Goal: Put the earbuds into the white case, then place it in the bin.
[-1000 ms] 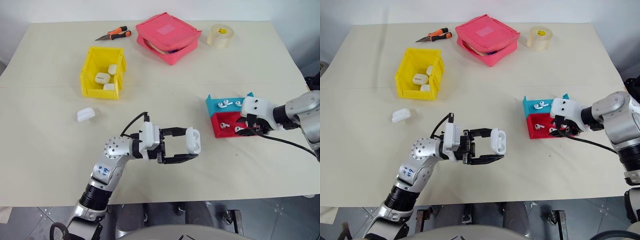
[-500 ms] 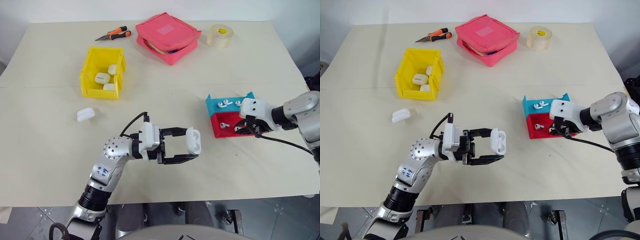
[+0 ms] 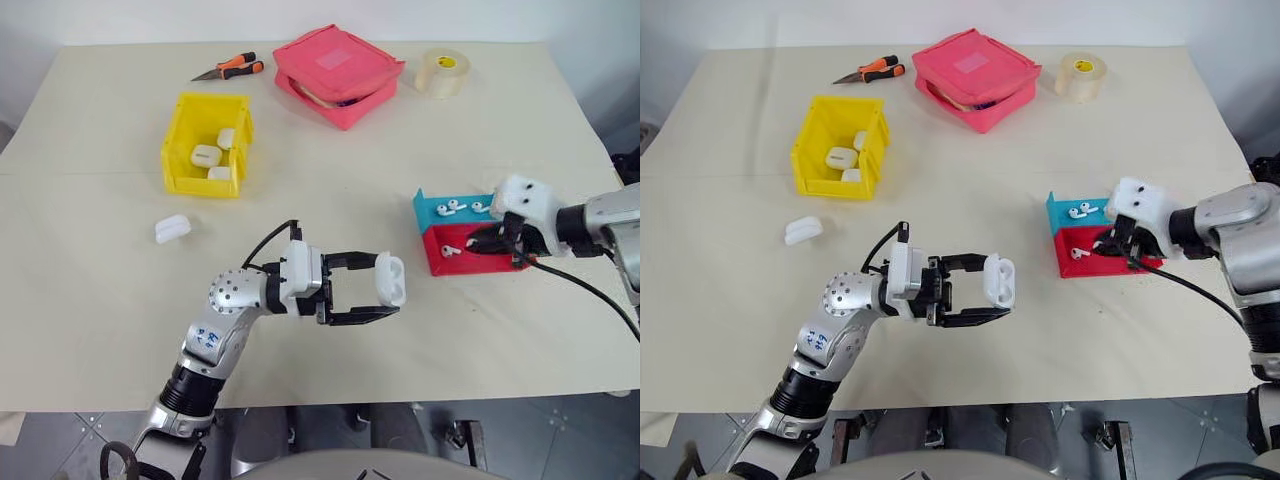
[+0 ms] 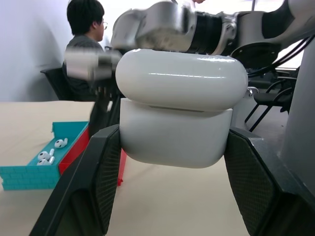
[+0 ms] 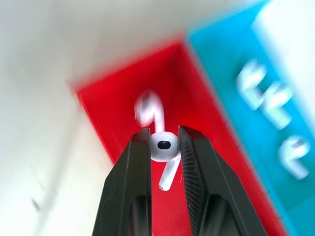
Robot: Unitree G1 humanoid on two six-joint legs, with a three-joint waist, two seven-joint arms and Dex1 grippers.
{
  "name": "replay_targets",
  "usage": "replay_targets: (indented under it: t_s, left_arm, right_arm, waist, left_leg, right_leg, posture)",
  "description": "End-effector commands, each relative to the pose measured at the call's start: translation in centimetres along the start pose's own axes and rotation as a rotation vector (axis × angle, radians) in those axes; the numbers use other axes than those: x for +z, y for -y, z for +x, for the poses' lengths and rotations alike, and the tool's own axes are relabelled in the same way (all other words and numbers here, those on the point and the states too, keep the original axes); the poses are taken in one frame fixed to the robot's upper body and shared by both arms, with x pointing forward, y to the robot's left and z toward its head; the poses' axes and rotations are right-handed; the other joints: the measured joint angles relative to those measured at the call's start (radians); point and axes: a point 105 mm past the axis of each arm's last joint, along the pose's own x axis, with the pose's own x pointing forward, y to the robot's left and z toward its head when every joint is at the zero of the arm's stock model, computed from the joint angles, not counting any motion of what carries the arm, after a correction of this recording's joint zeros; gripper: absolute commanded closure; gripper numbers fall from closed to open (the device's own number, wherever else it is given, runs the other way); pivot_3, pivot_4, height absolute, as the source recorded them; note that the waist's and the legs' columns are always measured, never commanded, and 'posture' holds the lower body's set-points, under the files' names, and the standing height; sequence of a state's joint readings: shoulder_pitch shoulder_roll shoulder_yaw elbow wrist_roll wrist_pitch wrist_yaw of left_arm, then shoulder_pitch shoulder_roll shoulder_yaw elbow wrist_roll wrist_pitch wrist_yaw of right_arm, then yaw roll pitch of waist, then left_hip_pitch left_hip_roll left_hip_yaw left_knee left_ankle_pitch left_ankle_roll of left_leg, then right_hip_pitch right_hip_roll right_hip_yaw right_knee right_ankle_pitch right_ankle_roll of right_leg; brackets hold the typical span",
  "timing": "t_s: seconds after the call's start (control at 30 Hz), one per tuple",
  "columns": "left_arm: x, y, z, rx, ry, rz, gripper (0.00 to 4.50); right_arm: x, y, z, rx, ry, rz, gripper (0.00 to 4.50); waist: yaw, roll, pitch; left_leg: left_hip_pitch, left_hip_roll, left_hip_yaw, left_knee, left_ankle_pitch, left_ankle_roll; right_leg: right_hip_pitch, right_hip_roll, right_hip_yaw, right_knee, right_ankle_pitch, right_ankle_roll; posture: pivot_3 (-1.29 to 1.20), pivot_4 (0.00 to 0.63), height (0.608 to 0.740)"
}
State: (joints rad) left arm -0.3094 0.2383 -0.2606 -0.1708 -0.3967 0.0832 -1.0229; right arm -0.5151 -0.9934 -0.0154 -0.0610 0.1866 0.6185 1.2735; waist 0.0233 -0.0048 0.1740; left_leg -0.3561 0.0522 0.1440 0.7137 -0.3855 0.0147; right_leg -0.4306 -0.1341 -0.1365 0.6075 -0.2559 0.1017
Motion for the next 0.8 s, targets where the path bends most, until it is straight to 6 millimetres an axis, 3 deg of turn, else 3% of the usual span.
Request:
replay_targets:
  t_s: [0.03,0.2,0.4,0.53,0.8]
  left_arm:
    - [0.9,-0.1,0.3,-0.032,0.057,0.017,1.72]
    - [0.7,-0.8,0.3,-0.072,0.084,-0.008,1.72]
    - [0.5,-1.0,0.7,-0.148,0.091,-0.009,1.72]
    - [0.8,-1.1,1.1,-0.178,0.107,-0.003,1.72]
    - [0.8,-0.7,0.9,-0.198,0.101,-0.007,1.72]
  right_arm:
    - [3.2,-1.6,-1.9,-0.008,0.219,0.057,4.05]
    - [5.2,-5.6,-2.9,0.037,0.479,0.123,4.05]
    - [7.2,-9.1,-2.1,0.083,0.694,0.206,4.05]
    - [7.6,-10.4,-0.8,0.091,0.767,0.221,4.05]
    - [8.3,-10.7,0.1,0.063,0.861,0.210,4.05]
  waist:
    - [0.001,0.000,0.000]
    - [0.003,0.000,0.000]
    - [-0.002,0.000,0.000]
    - [0.000,0.000,0.000]
    - [-0.001,0.000,0.000]
  left_leg:
    - [0.000,0.000,-0.001,0.000,0.000,0.000]
    - [-0.002,0.000,-0.001,0.002,-0.002,0.002]
    - [-0.001,0.000,0.000,0.002,-0.003,0.002]
    - [-0.001,0.000,0.000,0.002,-0.003,0.002]
    - [-0.001,-0.001,0.001,0.002,-0.004,0.004]
  right_leg:
    - [0.000,0.000,0.000,0.000,0.000,0.000]
    - [0.000,-0.001,0.000,0.000,0.000,0.000]
    - [0.000,0.000,0.001,0.000,0.000,0.001]
    - [0.000,0.001,0.001,0.000,0.000,0.001]
    - [0.000,0.001,0.001,-0.001,0.001,0.001]
  posture:
    - [0.00,0.150,0.740]
    - [0.00,0.150,0.740]
    - [0.00,0.150,0.740]
    - [0.00,0.150,0.740]
    - [0.00,0.150,0.740]
